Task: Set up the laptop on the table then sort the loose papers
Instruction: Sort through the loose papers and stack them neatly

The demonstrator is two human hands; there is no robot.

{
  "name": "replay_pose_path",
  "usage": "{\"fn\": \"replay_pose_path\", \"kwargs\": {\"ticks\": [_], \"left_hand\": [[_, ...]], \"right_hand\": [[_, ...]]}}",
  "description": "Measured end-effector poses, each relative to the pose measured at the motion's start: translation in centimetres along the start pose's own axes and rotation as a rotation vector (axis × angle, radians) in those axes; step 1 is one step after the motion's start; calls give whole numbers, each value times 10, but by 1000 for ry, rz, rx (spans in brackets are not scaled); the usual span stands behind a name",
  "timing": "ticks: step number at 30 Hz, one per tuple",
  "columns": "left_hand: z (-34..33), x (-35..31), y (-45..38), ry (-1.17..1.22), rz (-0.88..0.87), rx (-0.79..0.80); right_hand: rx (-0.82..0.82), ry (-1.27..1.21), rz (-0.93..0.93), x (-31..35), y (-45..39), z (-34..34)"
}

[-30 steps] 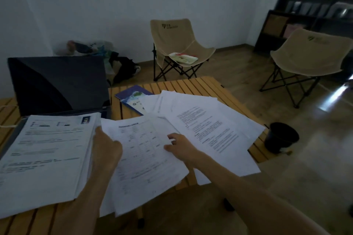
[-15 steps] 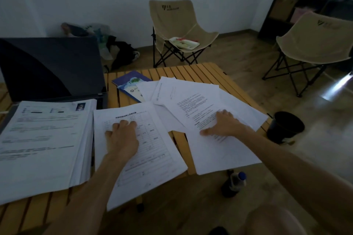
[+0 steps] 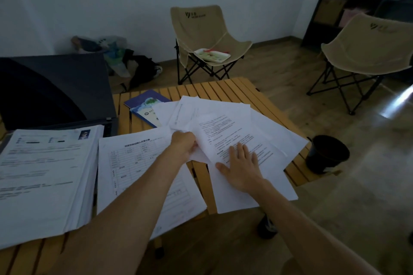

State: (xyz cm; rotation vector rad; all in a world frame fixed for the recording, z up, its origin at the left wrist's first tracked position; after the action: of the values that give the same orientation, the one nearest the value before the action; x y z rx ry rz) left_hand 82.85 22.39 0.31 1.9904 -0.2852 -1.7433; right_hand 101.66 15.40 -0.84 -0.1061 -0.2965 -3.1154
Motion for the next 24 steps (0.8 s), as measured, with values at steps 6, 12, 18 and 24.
{"fn": "replay_pose_path", "kwargs": {"ticks": [6,12,18,24], "left_hand": [[-24,-7,22,-558,-416,-182],[43,-68,44,-447,-552,-176],[204,-68,52,-957,-387,-372],[203,-35,57,-1148,-374,-576]], "right_hand": [[-61,-69,-24,-2,2,-8],[-423,-444,-209,-55,9,38],[-157,-264,-232,-55,-1,14],[-188,-244,-292,-36,0,22]]}}
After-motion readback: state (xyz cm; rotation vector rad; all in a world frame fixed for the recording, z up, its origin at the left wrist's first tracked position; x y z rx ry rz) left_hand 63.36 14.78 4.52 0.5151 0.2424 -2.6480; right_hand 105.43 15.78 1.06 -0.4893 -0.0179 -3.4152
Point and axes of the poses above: each hand's wrist, its own y-axis away from the middle knuckle, its own z-axis out of the back of the hand, x = y × z, the point moved 6 cm from there along -y, towards the middle knuckle, and after that the axes turned 7 degrees about y, right-handed, at the moved point
